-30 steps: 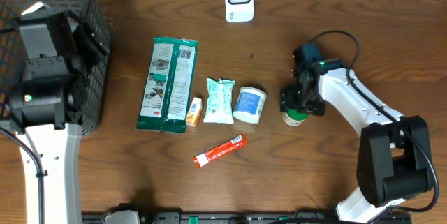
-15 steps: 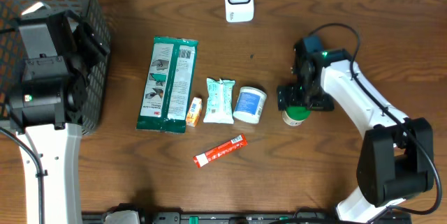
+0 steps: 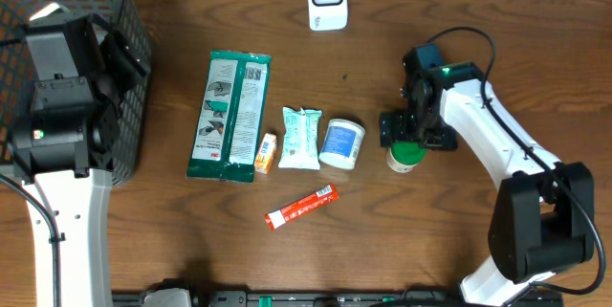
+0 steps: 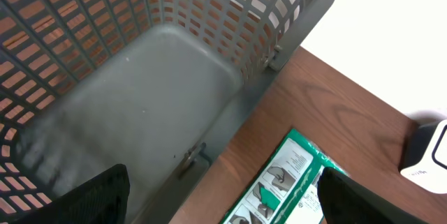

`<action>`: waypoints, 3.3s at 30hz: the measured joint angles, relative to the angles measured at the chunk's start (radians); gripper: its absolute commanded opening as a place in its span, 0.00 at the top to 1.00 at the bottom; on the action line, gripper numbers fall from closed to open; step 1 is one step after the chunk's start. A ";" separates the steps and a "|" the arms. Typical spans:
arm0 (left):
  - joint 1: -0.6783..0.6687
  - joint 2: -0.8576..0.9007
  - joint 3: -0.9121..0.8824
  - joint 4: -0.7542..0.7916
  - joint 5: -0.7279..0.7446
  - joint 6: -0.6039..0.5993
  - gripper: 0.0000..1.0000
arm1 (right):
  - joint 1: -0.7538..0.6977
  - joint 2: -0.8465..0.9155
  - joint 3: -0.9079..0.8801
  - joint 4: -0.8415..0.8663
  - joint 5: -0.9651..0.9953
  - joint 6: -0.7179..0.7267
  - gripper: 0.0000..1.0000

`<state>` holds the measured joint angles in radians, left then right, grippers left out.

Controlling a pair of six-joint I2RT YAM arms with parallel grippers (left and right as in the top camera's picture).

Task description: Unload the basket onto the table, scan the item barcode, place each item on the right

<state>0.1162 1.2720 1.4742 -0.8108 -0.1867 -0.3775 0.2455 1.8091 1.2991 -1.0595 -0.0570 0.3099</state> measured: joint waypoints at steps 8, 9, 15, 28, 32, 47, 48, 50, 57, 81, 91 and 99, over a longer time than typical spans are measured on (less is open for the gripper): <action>0.000 0.000 0.000 0.000 0.000 0.000 0.16 | 0.000 0.000 -0.065 0.071 0.000 0.044 0.16; 0.000 0.000 0.000 0.000 0.000 0.000 0.16 | 0.000 0.000 -0.065 0.071 -0.001 0.047 0.16; 0.000 0.000 0.000 0.000 0.000 0.000 0.16 | 0.000 0.000 -0.065 0.053 -0.001 0.075 0.12; 0.000 0.000 0.000 0.000 0.000 0.000 0.16 | 0.000 0.000 -0.116 0.107 -0.001 0.176 0.15; 0.000 0.000 0.000 0.000 0.000 0.000 0.16 | 0.000 0.000 -0.123 0.116 -0.001 0.185 0.18; 0.000 0.000 0.000 0.000 0.000 0.000 0.16 | 0.000 0.000 -0.123 0.122 -0.015 0.188 0.28; 0.000 0.000 0.000 0.000 0.000 0.000 0.16 | 0.000 0.000 -0.123 0.124 -0.015 0.188 0.31; 0.000 0.000 0.000 0.000 0.000 0.000 0.16 | 0.000 0.000 -0.123 0.127 -0.015 0.189 0.34; 0.000 0.000 0.000 0.000 0.000 0.000 0.16 | 0.000 0.000 -0.123 0.129 -0.014 0.191 0.39; 0.000 0.000 0.000 0.000 0.000 0.000 0.16 | 0.000 0.000 -0.074 0.103 -0.015 0.176 0.39; 0.000 0.000 0.000 0.000 0.000 0.000 0.16 | 0.000 0.000 -0.074 0.103 -0.015 0.176 0.39; 0.000 0.000 0.000 0.000 0.000 0.000 0.16 | 0.000 0.000 -0.074 0.103 -0.015 0.176 0.39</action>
<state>0.1162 1.2720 1.4742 -0.8104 -0.1867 -0.3779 0.2455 1.8091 1.2251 -0.9565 -0.0719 0.4858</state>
